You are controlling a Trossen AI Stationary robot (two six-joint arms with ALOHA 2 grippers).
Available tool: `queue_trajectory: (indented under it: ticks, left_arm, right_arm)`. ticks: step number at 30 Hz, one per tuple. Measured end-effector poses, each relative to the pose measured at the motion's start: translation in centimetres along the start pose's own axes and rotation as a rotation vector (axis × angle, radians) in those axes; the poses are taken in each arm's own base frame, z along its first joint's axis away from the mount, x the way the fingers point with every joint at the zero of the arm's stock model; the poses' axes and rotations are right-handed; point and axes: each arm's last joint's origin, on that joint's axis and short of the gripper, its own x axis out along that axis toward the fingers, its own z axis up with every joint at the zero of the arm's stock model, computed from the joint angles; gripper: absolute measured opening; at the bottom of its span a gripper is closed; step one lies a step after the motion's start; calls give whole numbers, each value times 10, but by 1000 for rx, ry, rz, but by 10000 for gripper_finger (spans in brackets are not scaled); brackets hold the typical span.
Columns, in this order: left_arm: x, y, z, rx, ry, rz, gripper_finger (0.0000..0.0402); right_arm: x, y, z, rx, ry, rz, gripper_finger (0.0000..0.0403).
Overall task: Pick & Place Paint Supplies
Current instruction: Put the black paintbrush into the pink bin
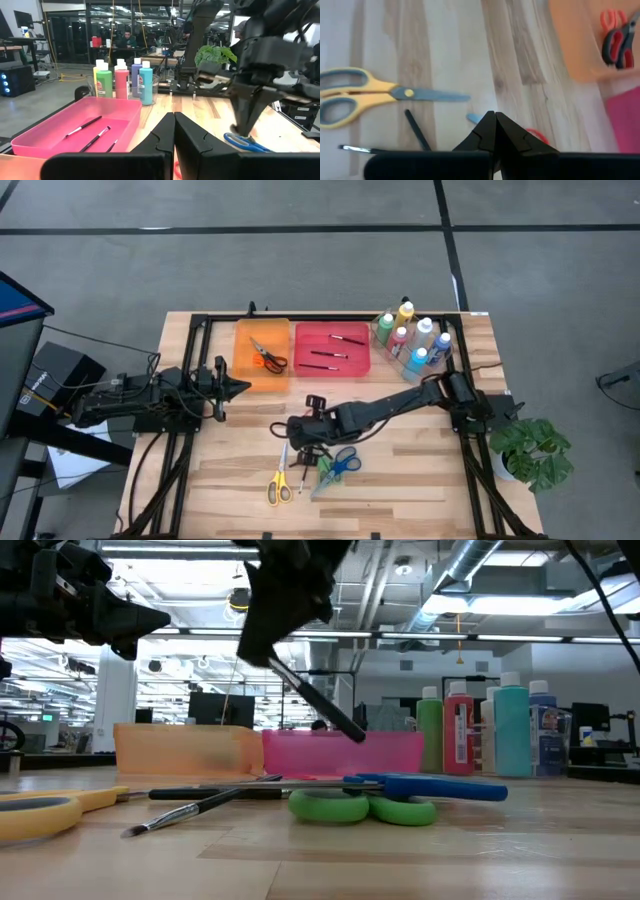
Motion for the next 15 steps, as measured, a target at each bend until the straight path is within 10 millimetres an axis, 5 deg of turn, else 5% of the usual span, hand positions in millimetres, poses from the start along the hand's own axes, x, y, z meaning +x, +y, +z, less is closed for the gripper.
queue_trajectory:
  ticks: [7, 15]
  left_arm:
    - [0, 0, 0, 0, 0, 0, 2]
    - [0, 0, 0, 0, 0, 0, 2]
  right_arm:
    - [-26, 17, 18, -68, -102, -5, 0]
    - [-84, 43, 44, -196, -267, 1, 0]
